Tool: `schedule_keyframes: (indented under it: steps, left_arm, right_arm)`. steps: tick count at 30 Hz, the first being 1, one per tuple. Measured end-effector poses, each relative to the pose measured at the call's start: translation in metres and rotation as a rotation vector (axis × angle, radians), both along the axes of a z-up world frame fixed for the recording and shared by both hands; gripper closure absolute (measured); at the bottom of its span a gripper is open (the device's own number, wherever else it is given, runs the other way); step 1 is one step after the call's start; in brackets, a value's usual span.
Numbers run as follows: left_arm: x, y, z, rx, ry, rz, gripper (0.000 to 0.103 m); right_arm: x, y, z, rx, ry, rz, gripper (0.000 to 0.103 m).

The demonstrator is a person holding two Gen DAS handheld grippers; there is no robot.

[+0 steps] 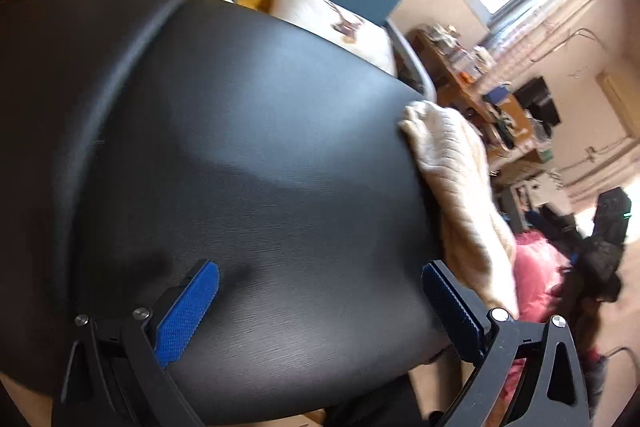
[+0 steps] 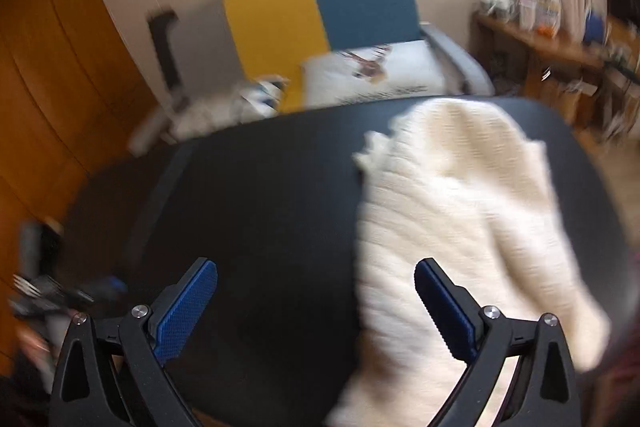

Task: Fold clothes
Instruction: 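Move both grippers open toward the crumpled cream sweater on the table, then grasp the sweater fabric with the right gripper and lift it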

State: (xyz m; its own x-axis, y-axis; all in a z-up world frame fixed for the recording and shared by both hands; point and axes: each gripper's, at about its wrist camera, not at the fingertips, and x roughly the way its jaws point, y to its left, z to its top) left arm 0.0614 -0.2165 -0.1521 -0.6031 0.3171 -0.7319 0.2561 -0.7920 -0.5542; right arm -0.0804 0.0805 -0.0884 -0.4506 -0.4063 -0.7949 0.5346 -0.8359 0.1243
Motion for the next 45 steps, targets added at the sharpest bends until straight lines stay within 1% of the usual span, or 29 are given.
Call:
schedule_keyframes:
  steps: [2, 4, 8, 10, 12, 15, 16, 17, 18, 22, 24, 25, 28, 30, 33, 34, 37, 39, 43, 44, 45]
  left_arm:
    - [-0.022, 0.017, 0.005, 0.039, 0.015, -0.057, 0.000]
    - [-0.046, 0.038, 0.011, 0.079, 0.019, -0.121, 0.000]
    - [-0.086, 0.076, 0.021, 0.117, 0.020, -0.195, 0.000]
    - [-0.110, 0.091, 0.024, 0.143, 0.012, -0.220, 0.000]
    - [-0.133, 0.097, 0.024, 0.158, -0.019, -0.210, 0.000]
    - [-0.168, 0.101, 0.022, 0.177, -0.073, -0.178, 0.000]
    - [-0.179, 0.102, 0.022, 0.175, -0.085, -0.173, 0.000]
    - [-0.189, 0.103, 0.024, 0.166, -0.085, -0.178, 0.000]
    - [-0.199, 0.104, 0.024, 0.164, -0.095, -0.176, 0.000]
    - [-0.237, 0.104, 0.015, 0.219, -0.151, -0.140, 0.000]
    - [-0.251, 0.104, 0.010, 0.220, -0.161, -0.126, 0.000]
    - [-0.257, 0.104, 0.005, 0.216, -0.189, -0.112, 0.000]
    - [-0.270, 0.104, -0.010, 0.226, -0.240, -0.075, 0.000]
    - [-0.276, 0.105, -0.015, 0.230, -0.254, -0.066, 0.000]
    - [-0.281, 0.108, -0.022, 0.247, -0.264, -0.053, 0.000]
    - [-0.282, 0.109, -0.027, 0.274, -0.275, -0.046, 0.000]
    - [-0.286, 0.117, -0.048, 0.403, -0.325, -0.027, 0.001]
    - [-0.283, 0.123, -0.059, 0.446, -0.338, -0.021, 0.001]
    - [-0.277, 0.133, -0.066, 0.444, -0.340, -0.033, 0.002]
    - [-0.275, 0.135, -0.066, 0.443, -0.339, -0.037, 0.002]
    - [-0.275, 0.136, -0.066, 0.442, -0.340, -0.042, 0.002]
  right_arm:
    - [0.009, 0.010, -0.011, 0.070, -0.002, -0.007, 0.001]
    - [0.021, 0.026, -0.015, 0.068, -0.013, -0.030, 0.001]
    - [0.043, 0.058, -0.023, 0.051, -0.037, -0.077, 0.001]
    - [0.051, 0.071, -0.026, 0.040, -0.045, -0.104, 0.001]
    - [0.051, 0.079, -0.024, 0.022, -0.044, -0.127, 0.001]
    - [0.035, 0.086, -0.017, 0.000, -0.042, -0.107, 0.002]
    - [0.028, 0.085, -0.013, -0.004, -0.039, -0.090, 0.004]
    - [0.019, 0.088, -0.007, -0.025, -0.036, -0.076, 0.006]
    - [0.007, 0.093, 0.000, -0.066, -0.038, -0.074, 0.006]
    - [-0.040, 0.112, 0.011, -0.098, -0.034, -0.116, 0.006]
    - [-0.060, 0.122, 0.011, -0.108, -0.044, -0.150, 0.006]
    - [-0.069, 0.128, 0.007, -0.112, -0.057, -0.175, 0.006]
    - [-0.089, 0.145, -0.007, -0.117, -0.107, -0.241, 0.006]
    - [-0.093, 0.150, -0.016, -0.119, -0.137, -0.248, 0.006]
    - [-0.101, 0.147, -0.029, -0.059, -0.143, -0.265, 0.006]
    - [-0.103, 0.146, -0.034, -0.059, -0.154, -0.267, 0.006]
    - [-0.105, 0.145, -0.044, -0.058, -0.164, -0.277, 0.006]
    - [-0.105, 0.146, -0.047, -0.066, -0.169, -0.283, 0.006]
    - [-0.108, 0.151, -0.047, -0.042, -0.145, -0.307, 0.006]
    - [-0.110, 0.152, -0.045, -0.038, -0.141, -0.312, 0.008]
    - [-0.113, 0.153, -0.045, -0.045, -0.156, -0.298, 0.009]
